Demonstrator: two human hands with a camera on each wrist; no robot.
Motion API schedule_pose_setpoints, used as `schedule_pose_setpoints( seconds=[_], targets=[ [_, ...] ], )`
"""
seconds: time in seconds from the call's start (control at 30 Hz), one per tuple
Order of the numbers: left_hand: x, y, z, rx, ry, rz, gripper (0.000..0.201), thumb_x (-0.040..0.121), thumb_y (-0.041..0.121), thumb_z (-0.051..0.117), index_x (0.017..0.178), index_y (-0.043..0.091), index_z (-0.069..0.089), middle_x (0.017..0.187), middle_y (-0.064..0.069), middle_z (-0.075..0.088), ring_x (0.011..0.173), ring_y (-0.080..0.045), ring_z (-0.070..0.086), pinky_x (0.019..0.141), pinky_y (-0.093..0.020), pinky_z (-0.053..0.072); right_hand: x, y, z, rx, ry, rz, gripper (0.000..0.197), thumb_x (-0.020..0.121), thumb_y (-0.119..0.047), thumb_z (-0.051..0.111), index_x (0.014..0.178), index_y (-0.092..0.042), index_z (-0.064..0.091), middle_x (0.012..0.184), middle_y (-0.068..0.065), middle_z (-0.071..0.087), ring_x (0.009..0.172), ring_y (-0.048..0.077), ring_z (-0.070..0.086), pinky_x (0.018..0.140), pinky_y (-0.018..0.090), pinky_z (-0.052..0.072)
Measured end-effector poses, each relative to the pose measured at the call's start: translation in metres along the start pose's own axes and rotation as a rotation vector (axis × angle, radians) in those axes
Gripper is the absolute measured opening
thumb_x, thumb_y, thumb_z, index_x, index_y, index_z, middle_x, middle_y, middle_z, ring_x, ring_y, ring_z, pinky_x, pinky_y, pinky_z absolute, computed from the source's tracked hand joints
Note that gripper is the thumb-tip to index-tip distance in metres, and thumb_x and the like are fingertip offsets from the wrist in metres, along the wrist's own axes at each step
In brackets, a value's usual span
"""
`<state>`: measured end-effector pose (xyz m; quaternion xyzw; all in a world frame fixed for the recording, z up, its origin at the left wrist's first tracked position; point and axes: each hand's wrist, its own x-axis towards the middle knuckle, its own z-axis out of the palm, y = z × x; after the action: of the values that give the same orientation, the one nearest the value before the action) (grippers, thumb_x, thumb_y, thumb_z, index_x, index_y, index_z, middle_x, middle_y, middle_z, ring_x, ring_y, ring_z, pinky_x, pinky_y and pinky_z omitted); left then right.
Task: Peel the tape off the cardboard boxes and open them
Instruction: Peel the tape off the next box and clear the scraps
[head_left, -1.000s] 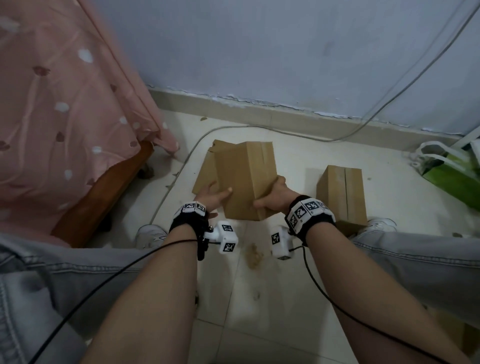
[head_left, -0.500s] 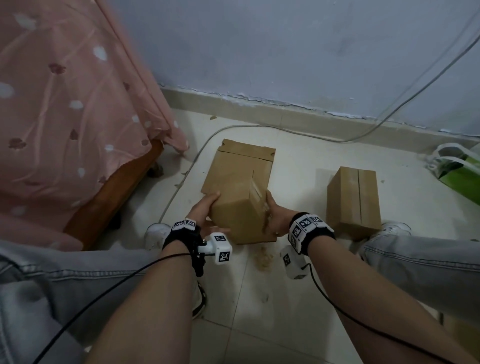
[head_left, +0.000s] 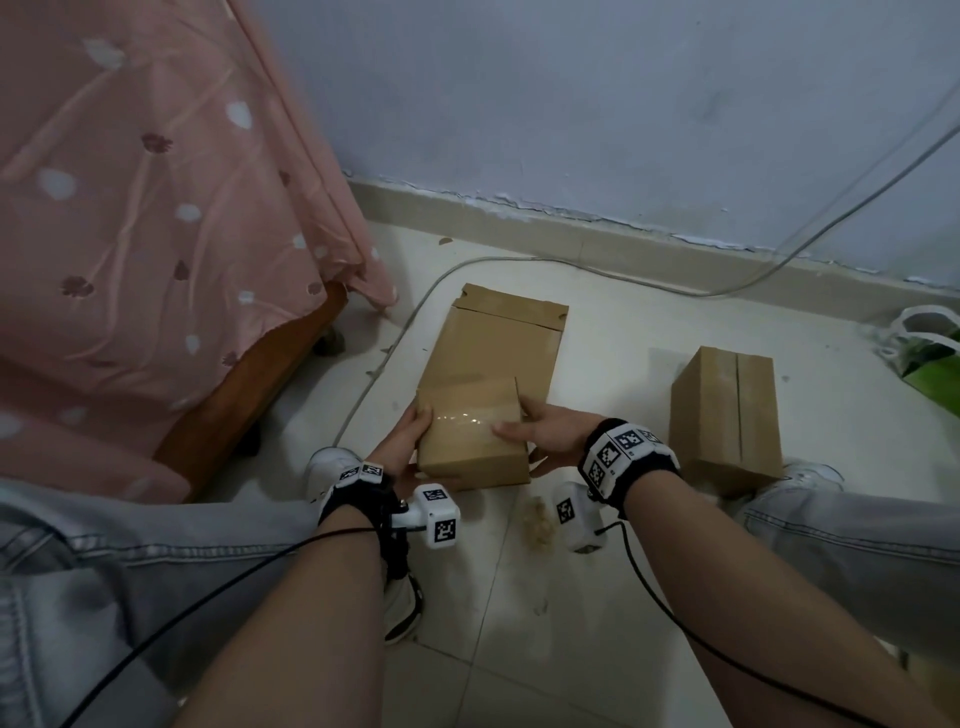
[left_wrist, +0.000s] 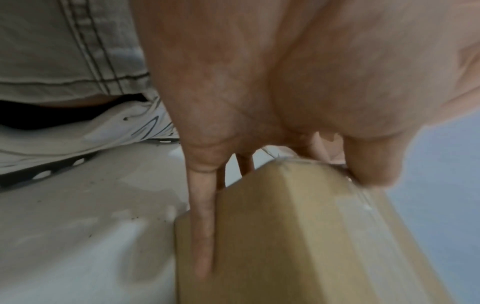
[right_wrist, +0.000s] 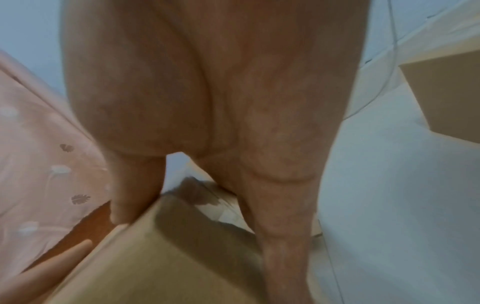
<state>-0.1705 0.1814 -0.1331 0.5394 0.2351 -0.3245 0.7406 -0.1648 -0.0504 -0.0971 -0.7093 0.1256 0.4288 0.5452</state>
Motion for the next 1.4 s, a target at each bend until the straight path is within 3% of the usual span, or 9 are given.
schedule_pose_setpoints(
  seconds=[0.13, 0.27, 0.4, 0.6, 0.7, 0.8, 0.93, 1.17, 1.4],
  targets=[
    [0.000, -0.012, 0.000, -0.154, 0.043, -0.173, 0.067, 0.081, 0.064, 0.066, 0.129, 0.019, 0.056, 0.126, -0.019, 0.060, 0.102, -0.044, 0.066, 0.078, -0.062, 0.055, 0.001, 0.008, 0.000, 0.151, 0.021, 0.022, 0.044, 0.097, -0.025, 0.059, 0.138, -0.023, 0.044, 0.134, 0.006, 0.055, 0.116, 0.030, 0.057, 0.093, 0.054, 0.052],
    [0.005, -0.013, 0.002, -0.028, 0.016, -0.039, 0.037, 0.098, 0.047, 0.051, 0.135, 0.039, 0.052, 0.139, -0.008, 0.049, 0.119, -0.034, 0.053, 0.088, -0.068, 0.049, 0.001, 0.010, -0.007, 0.169, 0.086, 0.042, 0.034, 0.102, -0.025, 0.049, 0.135, -0.018, 0.046, 0.121, 0.006, 0.058, 0.114, 0.034, 0.057, 0.095, 0.057, 0.050],
    [0.010, -0.013, 0.006, 0.053, 0.009, 0.028, 0.042, 0.099, 0.041, 0.050, 0.141, 0.037, 0.046, 0.135, -0.005, 0.049, 0.121, -0.031, 0.048, 0.081, -0.065, 0.054, -0.004, 0.005, -0.014, 0.060, 0.161, 0.037, 0.021, 0.102, -0.030, 0.049, 0.122, -0.025, 0.046, 0.105, 0.002, 0.061, 0.106, 0.034, 0.062, 0.093, 0.051, 0.053],
    [0.022, -0.016, -0.002, 0.164, -0.003, 0.042, 0.059, 0.076, 0.060, 0.072, 0.131, 0.048, 0.054, 0.143, -0.004, 0.050, 0.130, -0.032, 0.048, 0.085, -0.060, 0.054, -0.005, -0.007, -0.022, -0.246, 0.207, 0.023, 0.051, 0.090, -0.038, 0.066, 0.134, -0.020, 0.048, 0.120, 0.002, 0.060, 0.105, 0.027, 0.063, 0.088, 0.046, 0.057],
    [0.031, -0.014, -0.001, 0.252, 0.020, 0.033, 0.073, 0.060, 0.071, 0.077, 0.127, 0.052, 0.054, 0.144, -0.004, 0.047, 0.130, -0.030, 0.048, 0.082, -0.059, 0.055, 0.002, -0.013, -0.017, -0.407, 0.254, -0.018, 0.084, 0.076, -0.043, 0.078, 0.143, -0.016, 0.034, 0.131, 0.004, 0.056, 0.111, 0.025, 0.059, 0.093, 0.042, 0.054],
    [0.030, -0.010, 0.010, 0.261, 0.035, 0.035, 0.049, 0.092, 0.052, 0.058, 0.138, 0.041, 0.046, 0.138, -0.004, 0.049, 0.126, -0.030, 0.048, 0.078, -0.062, 0.056, 0.007, -0.012, -0.010, -0.493, 0.292, -0.044, 0.117, 0.077, -0.043, 0.078, 0.155, -0.011, -0.003, 0.148, 0.009, 0.041, 0.128, 0.027, 0.048, 0.106, 0.038, 0.044],
    [0.032, -0.004, 0.014, 0.355, 0.057, 0.044, 0.048, 0.104, 0.039, 0.039, 0.150, 0.030, 0.029, 0.139, -0.006, 0.049, 0.121, -0.026, 0.052, 0.090, -0.059, 0.052, 0.007, -0.011, -0.008, -0.530, 0.314, -0.074, 0.109, 0.084, -0.039, 0.071, 0.155, -0.009, -0.007, 0.148, 0.012, 0.040, 0.127, 0.028, 0.049, 0.100, 0.031, 0.045],
    [0.037, -0.006, 0.014, 0.335, 0.065, 0.036, 0.043, 0.104, 0.040, 0.038, 0.146, 0.034, 0.034, 0.139, -0.005, 0.049, 0.124, -0.029, 0.050, 0.090, -0.063, 0.051, 0.000, -0.006, -0.016, -0.558, 0.304, -0.127, 0.102, 0.084, -0.033, 0.070, 0.155, -0.007, 0.001, 0.150, 0.011, 0.039, 0.131, 0.026, 0.046, 0.107, 0.035, 0.042],
    [0.043, -0.004, 0.013, 0.397, 0.076, 0.029, 0.043, 0.105, 0.041, 0.035, 0.147, 0.034, 0.031, 0.138, -0.005, 0.049, 0.126, -0.030, 0.051, 0.098, -0.059, 0.048, -0.002, -0.011, -0.008, -0.717, 0.358, -0.174, 0.095, 0.085, -0.034, 0.071, 0.152, -0.005, 0.010, 0.134, 0.014, 0.053, 0.117, 0.028, 0.054, 0.088, 0.030, 0.046]
  ],
)
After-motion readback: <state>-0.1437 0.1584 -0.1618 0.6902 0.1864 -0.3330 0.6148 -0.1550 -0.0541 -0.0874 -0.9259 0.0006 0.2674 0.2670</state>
